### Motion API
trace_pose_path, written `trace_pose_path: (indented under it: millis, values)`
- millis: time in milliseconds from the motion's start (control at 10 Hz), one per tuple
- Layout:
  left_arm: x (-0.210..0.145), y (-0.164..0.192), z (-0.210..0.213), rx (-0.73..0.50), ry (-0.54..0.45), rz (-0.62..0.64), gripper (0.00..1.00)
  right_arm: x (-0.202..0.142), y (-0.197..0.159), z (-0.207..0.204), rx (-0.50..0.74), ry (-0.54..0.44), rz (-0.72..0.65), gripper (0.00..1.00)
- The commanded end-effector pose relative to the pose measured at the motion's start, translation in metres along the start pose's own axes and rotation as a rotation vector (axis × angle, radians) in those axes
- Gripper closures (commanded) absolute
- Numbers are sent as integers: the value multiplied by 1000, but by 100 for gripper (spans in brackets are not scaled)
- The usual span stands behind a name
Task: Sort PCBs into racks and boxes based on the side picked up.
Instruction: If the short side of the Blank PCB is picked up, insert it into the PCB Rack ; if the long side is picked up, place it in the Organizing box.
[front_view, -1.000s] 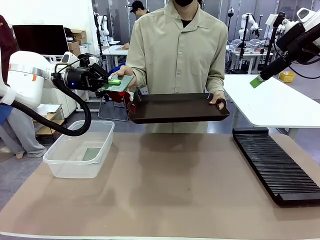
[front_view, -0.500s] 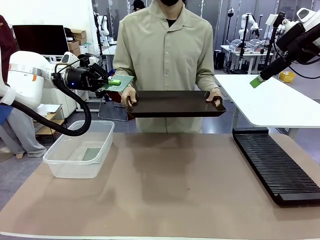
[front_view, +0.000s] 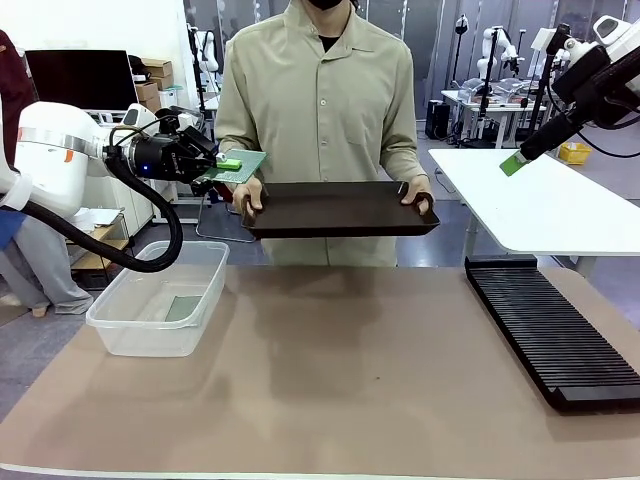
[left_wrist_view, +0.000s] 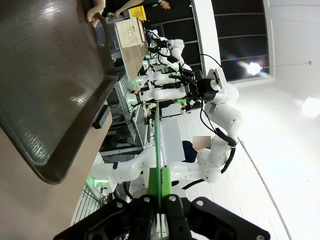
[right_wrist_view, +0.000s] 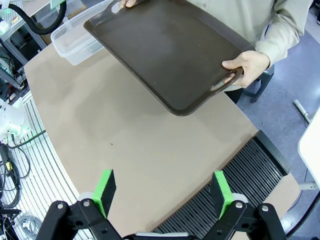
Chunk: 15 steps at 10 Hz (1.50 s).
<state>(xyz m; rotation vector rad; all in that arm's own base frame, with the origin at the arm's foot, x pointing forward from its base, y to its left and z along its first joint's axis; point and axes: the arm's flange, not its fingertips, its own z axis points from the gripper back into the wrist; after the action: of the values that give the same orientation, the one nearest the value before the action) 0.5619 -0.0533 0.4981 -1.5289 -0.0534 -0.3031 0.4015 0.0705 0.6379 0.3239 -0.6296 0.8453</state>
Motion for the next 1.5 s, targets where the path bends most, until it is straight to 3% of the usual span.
trace_pose_path:
  millis: [0, 100, 300, 800, 1400]
  values:
    - [-1, 0, -1, 7, 14, -1, 100, -1, 0, 0, 15, -8, -1, 0]
    - [0, 0, 0, 0, 0, 0, 97, -1, 0, 0, 15, -8, -1, 0]
    - [-10, -10, 7, 119, 28, -29, 97, -1, 0, 0, 15, -8, -1, 0]
    - [-33, -37, 29, 525, 9, -90, 97, -1, 0, 0, 15, -8, -1, 0]
    - [-55, -18, 63, 952, -64, 71, 97, -1, 0, 0, 15, -8, -1, 0]
